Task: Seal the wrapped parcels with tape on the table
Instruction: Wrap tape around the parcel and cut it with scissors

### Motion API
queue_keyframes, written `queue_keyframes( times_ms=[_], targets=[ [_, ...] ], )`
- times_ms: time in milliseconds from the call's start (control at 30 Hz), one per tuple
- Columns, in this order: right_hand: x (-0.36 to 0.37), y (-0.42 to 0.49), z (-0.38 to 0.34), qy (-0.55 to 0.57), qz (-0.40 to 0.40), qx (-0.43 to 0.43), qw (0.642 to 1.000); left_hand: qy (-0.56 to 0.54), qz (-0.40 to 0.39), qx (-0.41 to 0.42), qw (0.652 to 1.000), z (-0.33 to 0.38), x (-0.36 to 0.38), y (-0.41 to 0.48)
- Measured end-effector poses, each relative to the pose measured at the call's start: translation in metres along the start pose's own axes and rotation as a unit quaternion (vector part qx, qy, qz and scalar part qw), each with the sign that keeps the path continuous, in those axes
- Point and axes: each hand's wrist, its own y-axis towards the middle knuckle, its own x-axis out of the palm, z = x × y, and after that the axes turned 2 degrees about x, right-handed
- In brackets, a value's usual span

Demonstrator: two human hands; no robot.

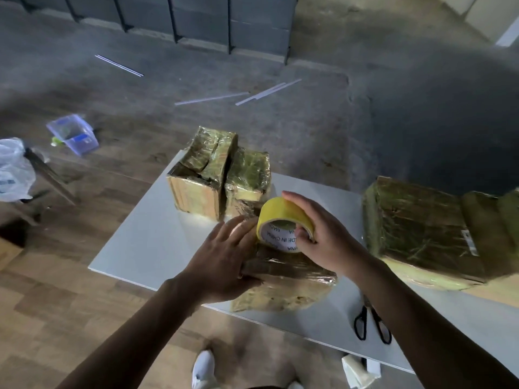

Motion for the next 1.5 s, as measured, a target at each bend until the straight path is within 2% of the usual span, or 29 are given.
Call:
queue_keyframes(
  times_ms=[100,267,400,500,700,833,900,1033,1167,1233,1367,1500],
  targets=[
    [-0.029,0.0,0.003,-0.036,-0.015,0.006,0.999,0.014,0.011,0.024,1.0,-0.011,-0.002,-0.003],
    [-0.06,-0.018,0.013,-0.161,-0.072,-0.017,0.984,0.034,-0.033,0.047,0.998,-0.016,-0.002,-0.004],
    [-0.048,-0.014,0.008,-0.176,-0.052,-0.039,0.982,0.12,-0.062,0.057,0.989,-0.012,-0.022,0.003],
    [-0.038,-0.011,0.008,-0.142,-0.051,-0.042,0.988,0.196,-0.067,0.044,0.977,0.012,-0.033,0.011],
    [-0.029,-0.021,0.015,-0.06,-0.016,-0.023,0.998,0.183,-0.078,-0.035,0.979,0.045,-0.002,0.021],
    [-0.015,-0.038,0.028,0.09,0.016,0.016,0.996,0.172,-0.085,0.008,0.981,0.039,-0.003,0.021],
    [-0.016,-0.041,0.029,0.102,0.018,0.018,0.994,0.157,-0.092,0.023,0.983,0.037,-0.001,0.02],
    [-0.048,-0.046,0.043,-0.011,0.041,-0.017,0.999,0.155,-0.095,-0.001,0.983,0.028,-0.004,0.015],
    [-0.061,-0.074,0.072,-0.154,-0.108,0.042,0.981,0.164,-0.1,0.008,0.981,0.023,-0.006,0.014],
    [-0.042,-0.082,0.074,-0.16,-0.141,0.059,0.975,0.169,-0.1,0.03,0.98,0.028,-0.004,0.017],
    [-0.016,-0.075,0.073,-0.178,-0.111,0.047,0.977,0.187,-0.103,0.043,0.976,0.041,-0.012,0.024],
    [-0.016,-0.072,0.071,-0.181,-0.108,0.038,0.977,0.234,-0.128,0.042,0.963,0.085,-0.001,0.039]
  ],
)
